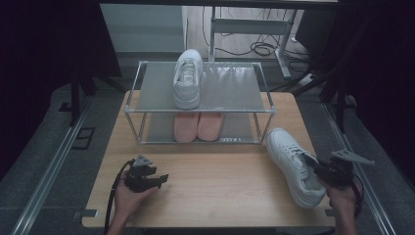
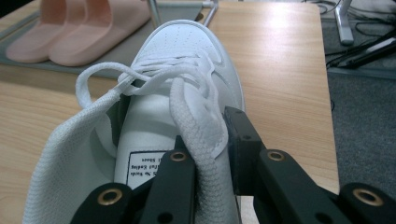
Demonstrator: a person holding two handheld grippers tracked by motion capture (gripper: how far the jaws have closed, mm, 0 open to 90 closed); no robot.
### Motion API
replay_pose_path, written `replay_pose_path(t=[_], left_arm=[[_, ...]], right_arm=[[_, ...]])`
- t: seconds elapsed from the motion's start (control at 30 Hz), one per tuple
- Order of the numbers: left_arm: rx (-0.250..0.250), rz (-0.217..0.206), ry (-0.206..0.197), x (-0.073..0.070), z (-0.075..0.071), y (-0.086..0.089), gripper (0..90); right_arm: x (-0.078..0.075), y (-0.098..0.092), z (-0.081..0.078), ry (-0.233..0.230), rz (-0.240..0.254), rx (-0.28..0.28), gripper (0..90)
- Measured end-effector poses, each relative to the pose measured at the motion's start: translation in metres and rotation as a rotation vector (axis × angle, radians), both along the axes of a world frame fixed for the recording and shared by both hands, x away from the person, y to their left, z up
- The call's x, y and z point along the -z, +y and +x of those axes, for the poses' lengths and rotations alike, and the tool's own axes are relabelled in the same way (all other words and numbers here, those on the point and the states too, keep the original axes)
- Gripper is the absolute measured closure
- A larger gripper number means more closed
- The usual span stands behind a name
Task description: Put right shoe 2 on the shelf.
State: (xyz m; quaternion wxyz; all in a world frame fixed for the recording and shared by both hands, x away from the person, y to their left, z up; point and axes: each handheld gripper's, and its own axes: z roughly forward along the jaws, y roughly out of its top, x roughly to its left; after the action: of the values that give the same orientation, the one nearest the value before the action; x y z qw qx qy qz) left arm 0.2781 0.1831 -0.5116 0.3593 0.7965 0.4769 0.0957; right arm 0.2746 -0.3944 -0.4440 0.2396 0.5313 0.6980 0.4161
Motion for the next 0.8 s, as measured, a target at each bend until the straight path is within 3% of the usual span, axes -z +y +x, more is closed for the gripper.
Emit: replay_pose_path(t=[0.27,0.8], left_arm=[[0.004,0.001,0.004,0.001,0.001,-0.001,41.0],[0.002,-0.003,0.003,0.0,0.001,0.0,41.0]], right_arm=[[-0.007,0.0,-0.027,-0.01,0.033,-0.038,81.5],[-0.015,0.019,-0.032,-0.022,0.073,-0.135,81.2]])
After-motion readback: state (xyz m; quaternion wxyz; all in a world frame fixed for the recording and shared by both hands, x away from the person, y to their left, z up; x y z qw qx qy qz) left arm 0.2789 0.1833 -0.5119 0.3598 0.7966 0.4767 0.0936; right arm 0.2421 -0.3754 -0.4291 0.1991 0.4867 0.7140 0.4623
